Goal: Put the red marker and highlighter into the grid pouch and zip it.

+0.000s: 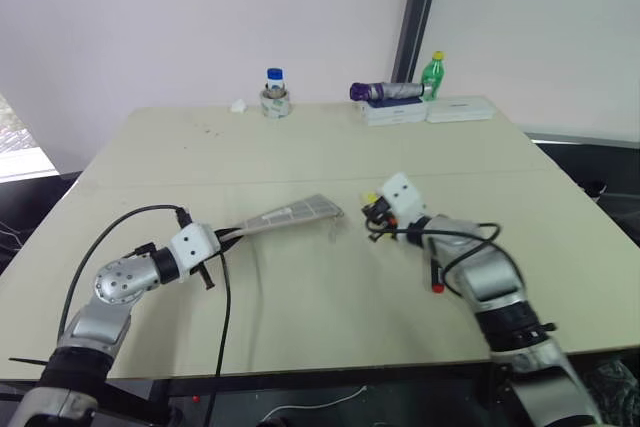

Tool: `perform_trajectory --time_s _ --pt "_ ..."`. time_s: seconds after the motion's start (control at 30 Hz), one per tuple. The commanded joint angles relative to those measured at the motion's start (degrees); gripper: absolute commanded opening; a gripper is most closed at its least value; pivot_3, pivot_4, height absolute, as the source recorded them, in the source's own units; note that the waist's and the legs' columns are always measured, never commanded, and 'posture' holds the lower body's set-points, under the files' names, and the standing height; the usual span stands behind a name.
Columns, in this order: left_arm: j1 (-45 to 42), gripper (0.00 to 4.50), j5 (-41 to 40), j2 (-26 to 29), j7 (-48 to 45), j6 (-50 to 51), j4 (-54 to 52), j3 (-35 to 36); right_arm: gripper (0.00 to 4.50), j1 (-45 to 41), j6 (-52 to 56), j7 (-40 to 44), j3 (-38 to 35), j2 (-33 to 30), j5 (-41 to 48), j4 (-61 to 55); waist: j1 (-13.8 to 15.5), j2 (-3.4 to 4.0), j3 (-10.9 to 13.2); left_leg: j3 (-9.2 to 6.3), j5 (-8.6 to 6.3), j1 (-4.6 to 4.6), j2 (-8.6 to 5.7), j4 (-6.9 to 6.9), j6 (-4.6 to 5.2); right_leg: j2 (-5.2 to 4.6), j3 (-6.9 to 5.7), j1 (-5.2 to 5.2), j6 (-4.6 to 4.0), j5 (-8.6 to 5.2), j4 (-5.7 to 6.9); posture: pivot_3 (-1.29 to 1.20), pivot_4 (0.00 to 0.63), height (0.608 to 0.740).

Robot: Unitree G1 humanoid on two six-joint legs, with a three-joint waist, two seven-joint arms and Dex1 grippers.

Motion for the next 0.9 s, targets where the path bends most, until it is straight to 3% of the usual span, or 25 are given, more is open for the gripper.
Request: perform_trajectory --time_s 0.03,0.1,0.23,0.47,0.77,0.83,0.9 --pt "1.8 0.0 -3.2 -2.0 4.6 8.3 -9.4 3.8 2.42 1.1 2.9 1.4 -3.0 -1.6 3.1 -7.3 -0.1 0.0 0.0 -0.01 0.0 0.0 0.01 0.0 0.0 0.01 -0.01 0.0 0.0 0.0 0.01 0.0 0.15 0.74" --pt "2.7 0.0 -3.4 -3.5 6.4 11.7 -12.9 4.1 3.41 1.9 4.5 2.4 -3.9 -1.8 5.1 -9.8 -0.2 0.0 0.0 -0.03 0.0 0.03 0.02 0.0 0.0 0.01 -0.01 0.03 -0.01 0.0 0.01 0.0 0.15 0.74" --pt "3.5 0.0 -2.5 -5.7 8.1 15.8 -17.3 3.1 3.41 2.3 7.2 2.5 -3.1 -0.2 7.7 -12.4 -0.5 0.0 0.0 0.0 0.0 0.03 0.01 0.0 0.0 0.01 0.02 0.03 -0.01 0.0 0.01 0.0 0.15 0.74" --pt "3.1 0.0 -1.6 -8.2 9.3 19.1 -20.3 2.0 3.41 0.2 6.0 -2.5 -1.5 5.3 6.4 -7.4 -0.5 0.0 0.0 0.01 0.0 0.03 0.0 0.0 -0.01 0.02 0.02 0.02 -0.02 0.0 0.0 0.0 0.15 0.74" --pt "4.2 0.0 -0.9 -10.1 9.3 20.6 -22.7 1.0 3.41 -1.8 4.0 -5.9 -1.6 7.4 5.7 -3.0 -0.2 0.0 0.0 0.01 0.01 0.02 -0.02 0.0 -0.02 -0.01 0.02 0.03 -0.02 0.0 -0.02 0.0 0.15 0.74" --pt "4.3 0.0 -0.8 -10.4 9.3 20.8 -22.8 0.9 2.9 -1.8 3.9 -5.7 -1.7 7.6 6.1 -3.0 -0.2 0.0 0.0 0.02 0.01 0.02 -0.02 0.0 -0.02 -0.01 0.02 0.03 -0.02 0.0 -0.02 0.0 0.15 0.74" --pt "4.2 0.0 -0.7 -10.6 9.3 20.8 -22.7 0.9 2.07 -1.8 3.9 -5.3 -1.7 7.7 6.6 -3.2 -0.2 0.0 0.0 0.02 0.01 0.02 -0.02 0.0 -0.02 -0.01 0.02 0.02 -0.02 0.0 -0.02 0.0 0.15 0.74"
